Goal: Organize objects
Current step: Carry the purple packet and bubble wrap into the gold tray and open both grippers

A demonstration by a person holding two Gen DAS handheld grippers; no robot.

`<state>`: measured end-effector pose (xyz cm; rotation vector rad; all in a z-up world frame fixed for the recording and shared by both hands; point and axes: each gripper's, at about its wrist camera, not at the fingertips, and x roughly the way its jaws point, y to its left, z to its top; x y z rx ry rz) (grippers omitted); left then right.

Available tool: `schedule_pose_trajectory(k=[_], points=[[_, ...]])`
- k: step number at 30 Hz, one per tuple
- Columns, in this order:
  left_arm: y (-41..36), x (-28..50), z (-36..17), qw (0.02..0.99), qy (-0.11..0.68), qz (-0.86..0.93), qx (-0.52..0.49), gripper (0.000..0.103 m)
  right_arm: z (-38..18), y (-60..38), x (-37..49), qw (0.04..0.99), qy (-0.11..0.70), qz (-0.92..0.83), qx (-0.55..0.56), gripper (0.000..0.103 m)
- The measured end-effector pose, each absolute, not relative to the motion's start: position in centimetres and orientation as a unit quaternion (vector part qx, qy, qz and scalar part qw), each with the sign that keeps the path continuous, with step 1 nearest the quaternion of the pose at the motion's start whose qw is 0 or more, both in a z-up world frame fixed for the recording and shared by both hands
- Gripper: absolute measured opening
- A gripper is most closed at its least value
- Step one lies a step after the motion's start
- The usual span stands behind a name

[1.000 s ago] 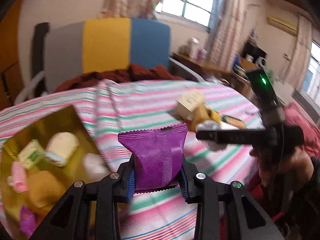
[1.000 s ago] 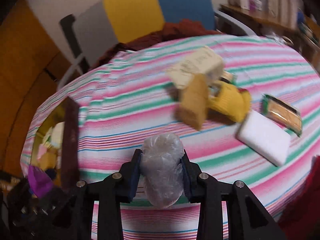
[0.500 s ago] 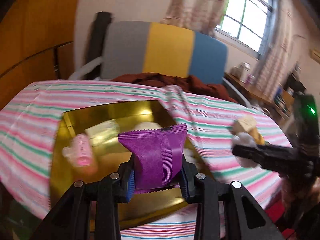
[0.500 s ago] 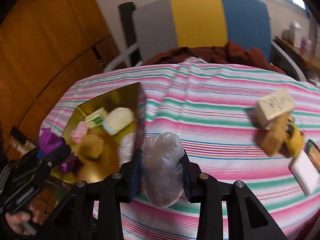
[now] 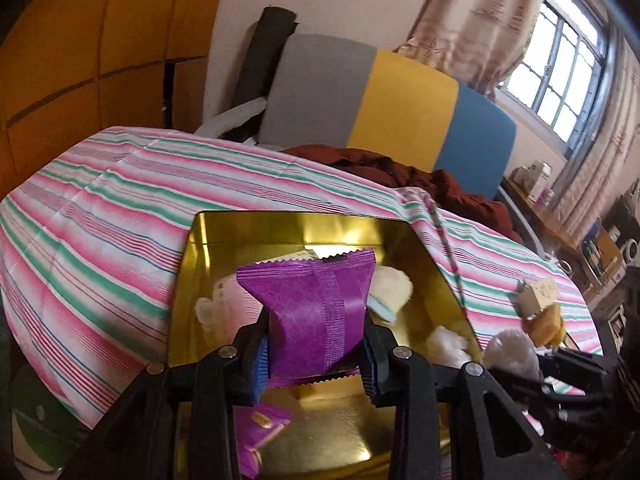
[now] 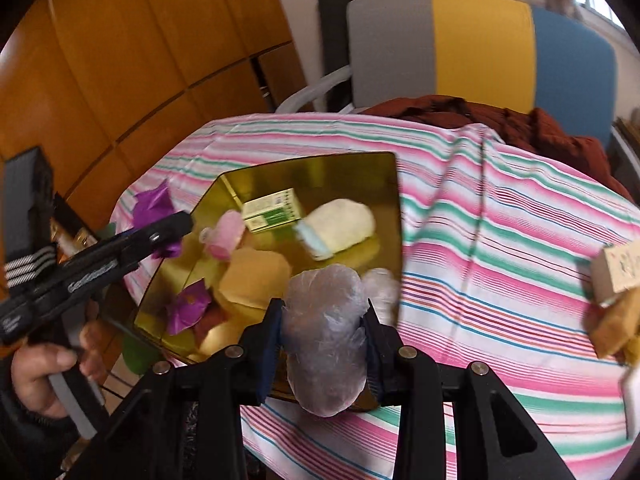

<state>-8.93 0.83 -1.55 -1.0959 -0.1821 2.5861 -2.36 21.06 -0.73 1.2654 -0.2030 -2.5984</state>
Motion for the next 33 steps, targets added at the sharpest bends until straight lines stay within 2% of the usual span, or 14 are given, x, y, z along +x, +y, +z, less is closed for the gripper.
schedule_pose_trajectory(k=[6,8,11,13,17,22,26,28,31,33], points=[[0.2,-9.8,-2.5,0.143,-0.061,0.905,-0.396,0.046,-1.3,19.3,-3.3,0.130,-0.055,-0.886,0.442,0.039],[0.1,-9.9,-2.8,0.133,-0.057,0.905,-0.400,0.046,-1.5,19.1,-3.5,0.125,-0.052,-0.885,0.445,0.040],[0.0,-9.5,-3.0,0.124,-0.055,0.907,-0.400,0.046,-1.7,19.0,-3.6,0.120,-0.051,-0.885,0.446,0.049],[0.0,-9.0,-2.8,0.116,-0.048,0.911,-0.394,0.046,-1.7,19.0,-3.6,0.118,-0.051,-0.885,0.447,0.063],[0.0,-8.0,-2.1,0.100,-0.043,0.919,-0.379,0.046,-1.7,18.7,-3.5,0.115,-0.044,-0.888,0.444,0.068],[0.0,-7.2,-1.9,0.091,-0.042,0.918,-0.384,0.046,-1.3,18.0,-3.1,0.103,-0.021,-0.898,0.428,0.080],[0.0,-6.7,-2.0,0.093,-0.043,0.918,-0.382,0.048,-0.8,17.8,-2.8,0.088,-0.009,-0.907,0.411,0.082],[0.0,-6.4,-2.0,0.101,-0.044,0.918,-0.382,0.052,-0.6,17.8,-2.6,0.082,-0.012,-0.912,0.402,0.094],[0.0,-6.2,-1.8,0.109,-0.046,0.918,-0.378,0.055,-0.4,17.9,-2.5,0.089,-0.020,-0.915,0.394,0.101],[0.1,-6.2,-1.7,0.118,-0.044,0.917,-0.378,0.057,-0.4,17.8,-2.4,0.086,-0.016,-0.915,0.394,0.103]])
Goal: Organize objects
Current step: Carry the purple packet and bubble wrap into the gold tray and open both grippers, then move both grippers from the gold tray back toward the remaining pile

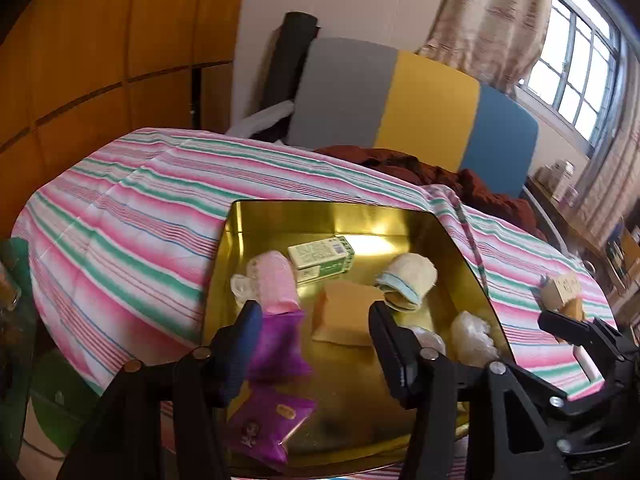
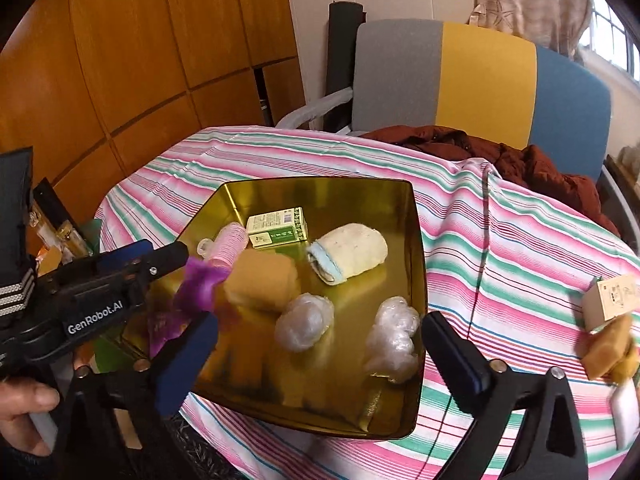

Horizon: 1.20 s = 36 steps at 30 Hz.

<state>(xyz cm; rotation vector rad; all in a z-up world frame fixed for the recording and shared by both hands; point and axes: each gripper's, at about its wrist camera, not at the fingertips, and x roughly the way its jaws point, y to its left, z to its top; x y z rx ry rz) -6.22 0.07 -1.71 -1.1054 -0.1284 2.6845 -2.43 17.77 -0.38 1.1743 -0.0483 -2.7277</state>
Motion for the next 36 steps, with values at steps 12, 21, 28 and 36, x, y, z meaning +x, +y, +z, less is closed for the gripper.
schedule_pose_trajectory(k=[12,21,28,36], points=[[-1.1,-4.9,-1.0,0.077,-0.045,0.929,-0.360,0.057,-0.8,17.9,-2.1,0.057,-0.008,-0.919,0.390,0.103],[0.3,-3.8,-0.9,0.085,-0.028,0.928,-0.362,0.057,-0.6,18.2,-1.4,0.041,-0.010,-0.925,0.378,0.103],[2.0,-2.9,-0.4,0.107,-0.005,0.929,-0.355,0.057,0.2,18.7,-0.2,0.029,-0.004,-0.932,0.361,0.103],[3.3,-2.3,-0.2,0.117,0.007,0.928,-0.355,0.057,0.5,19.8,0.8,0.001,0.006,-0.936,0.352,0.103]])
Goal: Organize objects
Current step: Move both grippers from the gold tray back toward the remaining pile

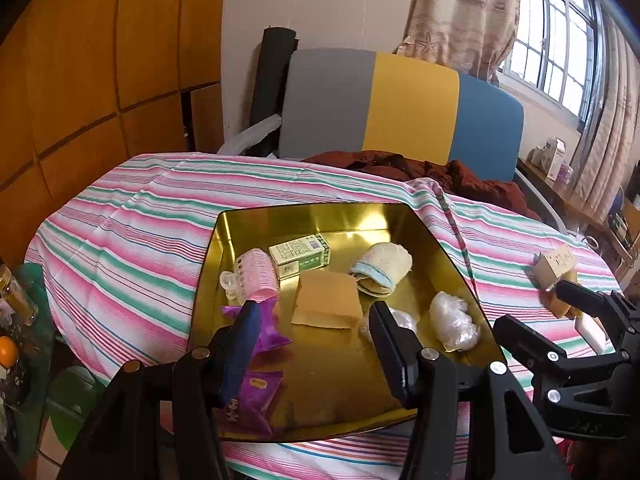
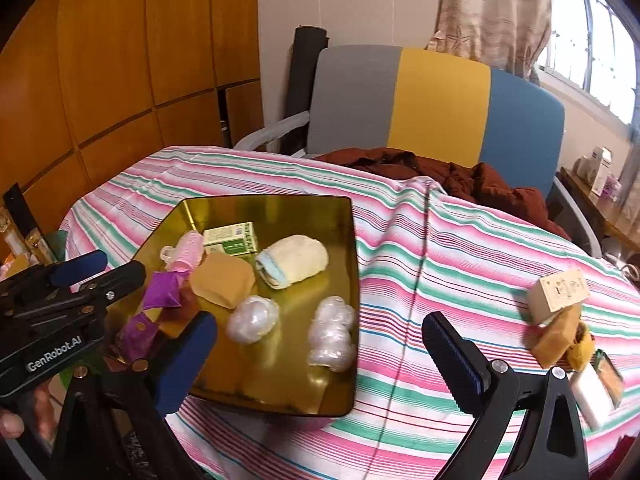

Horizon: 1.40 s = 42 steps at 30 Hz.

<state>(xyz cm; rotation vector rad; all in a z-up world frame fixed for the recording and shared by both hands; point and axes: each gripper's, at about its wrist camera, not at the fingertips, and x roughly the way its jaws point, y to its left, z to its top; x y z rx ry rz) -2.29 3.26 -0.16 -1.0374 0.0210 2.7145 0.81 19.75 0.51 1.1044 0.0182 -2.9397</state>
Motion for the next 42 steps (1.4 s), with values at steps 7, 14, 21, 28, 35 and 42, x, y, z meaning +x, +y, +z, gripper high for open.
schedule_pose_trajectory(k=[7,14,21,28,35,42], points=[[4.9,-1.8,0.0,0.142,0.030,0.925,-0.351,0.057,0.2,21.5,1.3,-0.017,-0.006,-0.935,0.354,0.103],[7.0,-1.6,-0.1,0.173,0.048,0.918,-0.353,0.057,-0.1,23.7,1.8,-0.039,-0.014,-0.932,0.359,0.103],[8.9,-1.2,-0.3,0.206,0.065,0.910,-0.354,0.057,-0.8,26.5,2.1,-0.066,-0.030,-0.924,0.376,0.103],[11.5,-0.9,-0.1,0.242,0.082,0.900,-0.352,0.057,-1.4,31.1,2.9,-0.102,-0.064,-0.911,0.394,0.103],[14.7,-0.4,0.3,0.288,0.105,0.888,-0.344,0.057,-0.9,37.6,4.2,-0.157,-0.120,-0.897,0.395,0.103],[18.2,-0.3,0.4,0.337,0.119,0.868,-0.345,0.057,0.3,44.4,6.0,-0.224,-0.174,-0.882,0.376,0.103]])
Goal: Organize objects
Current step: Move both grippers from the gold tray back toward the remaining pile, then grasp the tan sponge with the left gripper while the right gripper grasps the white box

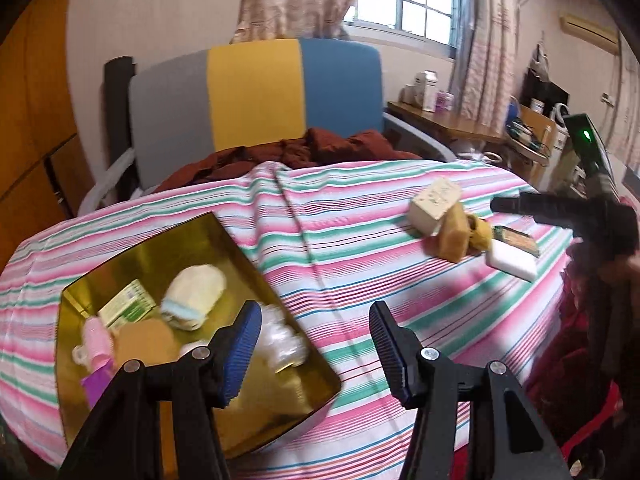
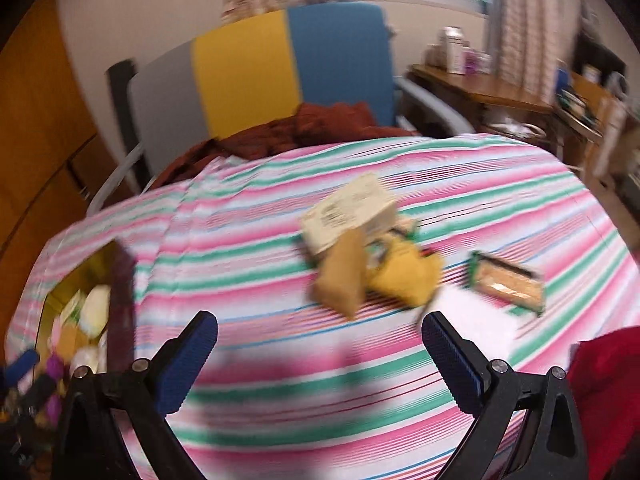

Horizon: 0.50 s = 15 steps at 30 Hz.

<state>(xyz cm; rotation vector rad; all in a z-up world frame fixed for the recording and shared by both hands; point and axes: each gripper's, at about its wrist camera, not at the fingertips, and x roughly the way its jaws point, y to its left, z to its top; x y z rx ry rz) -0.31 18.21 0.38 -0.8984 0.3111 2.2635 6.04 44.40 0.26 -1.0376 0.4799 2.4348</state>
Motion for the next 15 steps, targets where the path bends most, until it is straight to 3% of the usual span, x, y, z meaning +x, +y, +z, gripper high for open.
schedule_pose_trajectory(k=[8,15], points=[[23.5,-0.6,-0.4,0.374,0.135,0.845,-0.358,0.057,0.2,52.3,8.0,0.311,0.239,0.862,-0.321,0.103],[29.1,-0.3,-1.5,0.418,0.154,0.818,-0.365,0.057,-1.6,56.2,10.2,0.334,0.335,0.832,-0.289,0.103]])
